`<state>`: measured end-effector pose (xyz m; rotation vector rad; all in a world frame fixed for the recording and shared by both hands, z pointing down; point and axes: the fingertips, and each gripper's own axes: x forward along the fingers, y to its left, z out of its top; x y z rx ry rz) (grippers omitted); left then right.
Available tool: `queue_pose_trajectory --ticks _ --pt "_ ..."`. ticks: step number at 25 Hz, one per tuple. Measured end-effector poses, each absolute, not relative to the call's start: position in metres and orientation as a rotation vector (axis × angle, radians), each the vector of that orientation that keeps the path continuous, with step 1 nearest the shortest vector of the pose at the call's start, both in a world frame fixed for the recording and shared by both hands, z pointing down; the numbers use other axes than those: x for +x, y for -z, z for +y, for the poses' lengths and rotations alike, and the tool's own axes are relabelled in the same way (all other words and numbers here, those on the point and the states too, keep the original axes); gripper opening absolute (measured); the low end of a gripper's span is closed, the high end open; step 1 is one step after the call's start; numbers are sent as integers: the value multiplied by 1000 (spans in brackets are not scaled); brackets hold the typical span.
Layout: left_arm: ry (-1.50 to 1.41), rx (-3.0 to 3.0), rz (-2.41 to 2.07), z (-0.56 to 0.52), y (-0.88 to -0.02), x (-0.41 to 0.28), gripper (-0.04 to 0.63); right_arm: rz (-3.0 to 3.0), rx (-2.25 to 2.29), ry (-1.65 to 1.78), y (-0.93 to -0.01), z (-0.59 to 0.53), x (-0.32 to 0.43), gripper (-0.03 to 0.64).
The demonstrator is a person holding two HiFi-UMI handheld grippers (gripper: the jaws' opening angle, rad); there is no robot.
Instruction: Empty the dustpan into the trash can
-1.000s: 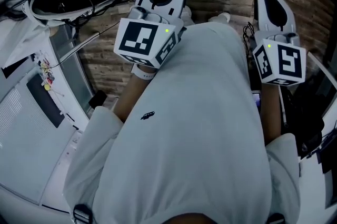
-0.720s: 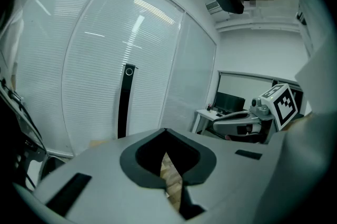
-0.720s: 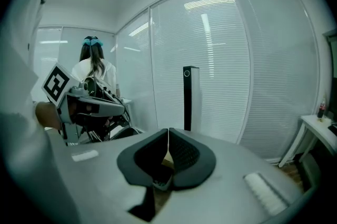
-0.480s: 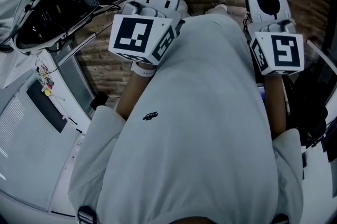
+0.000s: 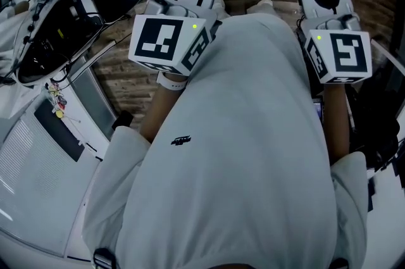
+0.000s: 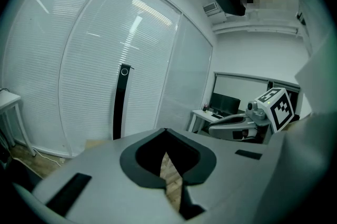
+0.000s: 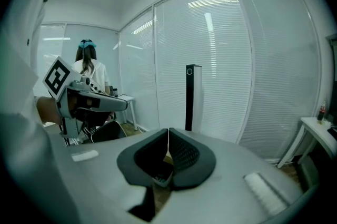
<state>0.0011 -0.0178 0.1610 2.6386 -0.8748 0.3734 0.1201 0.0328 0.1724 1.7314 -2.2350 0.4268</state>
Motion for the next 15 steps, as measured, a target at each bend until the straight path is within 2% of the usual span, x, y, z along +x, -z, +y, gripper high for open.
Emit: queue_pose_trajectory --ticks 15 --pt "-389 2672 -832 8 -189 26 6 -2202 1794 -427 -201 58 141 12"
